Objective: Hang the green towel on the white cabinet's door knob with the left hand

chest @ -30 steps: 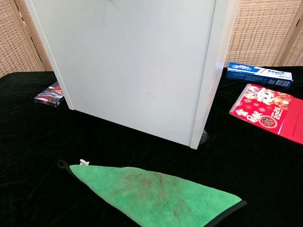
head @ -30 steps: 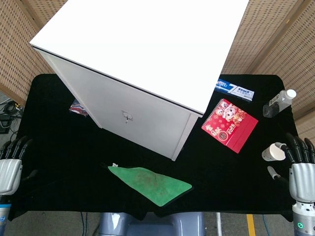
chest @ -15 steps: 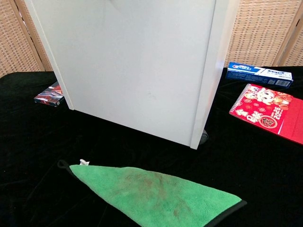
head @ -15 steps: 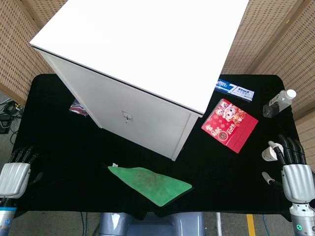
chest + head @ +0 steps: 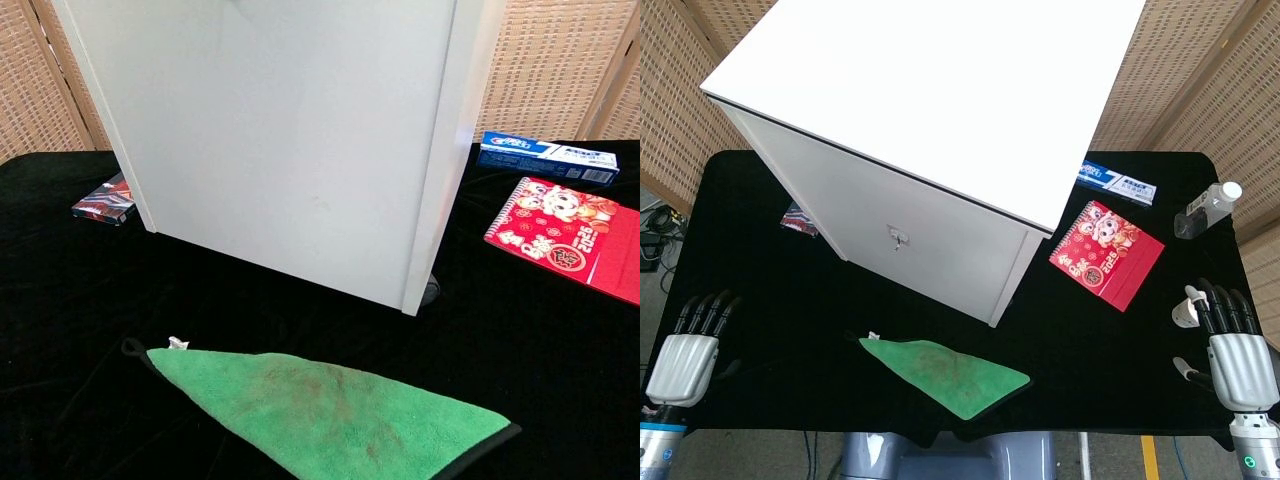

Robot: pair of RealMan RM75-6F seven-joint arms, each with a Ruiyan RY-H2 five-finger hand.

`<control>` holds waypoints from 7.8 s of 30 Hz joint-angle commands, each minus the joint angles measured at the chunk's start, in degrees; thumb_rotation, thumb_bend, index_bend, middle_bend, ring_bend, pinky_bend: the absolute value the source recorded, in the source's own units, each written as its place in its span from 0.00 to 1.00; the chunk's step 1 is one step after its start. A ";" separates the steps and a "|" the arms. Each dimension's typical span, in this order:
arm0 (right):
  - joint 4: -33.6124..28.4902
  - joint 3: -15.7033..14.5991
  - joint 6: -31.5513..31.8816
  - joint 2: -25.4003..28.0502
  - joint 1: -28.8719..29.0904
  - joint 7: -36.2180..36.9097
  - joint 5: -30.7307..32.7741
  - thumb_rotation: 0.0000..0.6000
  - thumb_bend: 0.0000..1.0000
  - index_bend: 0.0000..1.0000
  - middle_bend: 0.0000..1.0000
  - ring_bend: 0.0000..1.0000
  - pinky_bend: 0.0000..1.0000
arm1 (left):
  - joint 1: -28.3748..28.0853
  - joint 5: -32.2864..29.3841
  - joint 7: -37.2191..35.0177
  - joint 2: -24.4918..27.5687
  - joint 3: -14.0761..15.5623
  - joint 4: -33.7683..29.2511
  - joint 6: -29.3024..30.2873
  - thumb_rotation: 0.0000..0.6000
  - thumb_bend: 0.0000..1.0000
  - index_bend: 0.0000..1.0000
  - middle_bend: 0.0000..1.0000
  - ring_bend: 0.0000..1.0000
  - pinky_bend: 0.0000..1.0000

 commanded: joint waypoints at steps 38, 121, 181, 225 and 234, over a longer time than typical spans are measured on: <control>-4.63 1.10 2.77 2.91 -0.59 2.66 -1.38 1.00 0.09 0.00 0.00 0.00 0.00 | -16.92 -17.92 35.41 -19.00 -2.41 -5.44 -22.41 1.00 0.24 0.26 0.82 0.71 0.65; -4.25 1.74 4.05 3.46 -0.96 9.23 -1.48 1.00 0.09 0.01 0.00 0.00 0.00 | -31.39 13.16 38.77 -6.46 -10.97 -16.13 -11.76 1.00 0.61 0.91 0.82 0.71 0.65; -4.45 1.53 2.87 4.08 -0.76 10.77 -0.79 1.00 0.09 0.00 0.00 0.00 0.00 | -32.72 8.07 42.76 -9.33 -12.78 -15.85 -15.40 1.00 0.61 0.91 0.82 0.71 0.65; -4.70 1.19 2.88 4.25 -0.74 11.30 -1.41 1.00 0.09 0.00 0.00 0.00 0.00 | -32.35 5.65 43.68 -13.23 -11.96 -12.13 -15.05 1.00 0.61 0.91 0.82 0.71 0.65; -4.84 0.98 2.45 4.34 -0.58 11.89 -1.58 1.00 0.09 0.00 0.00 0.00 0.00 | -30.85 4.01 44.24 -12.87 -9.99 -9.90 -15.00 1.00 0.56 0.84 0.78 0.70 0.61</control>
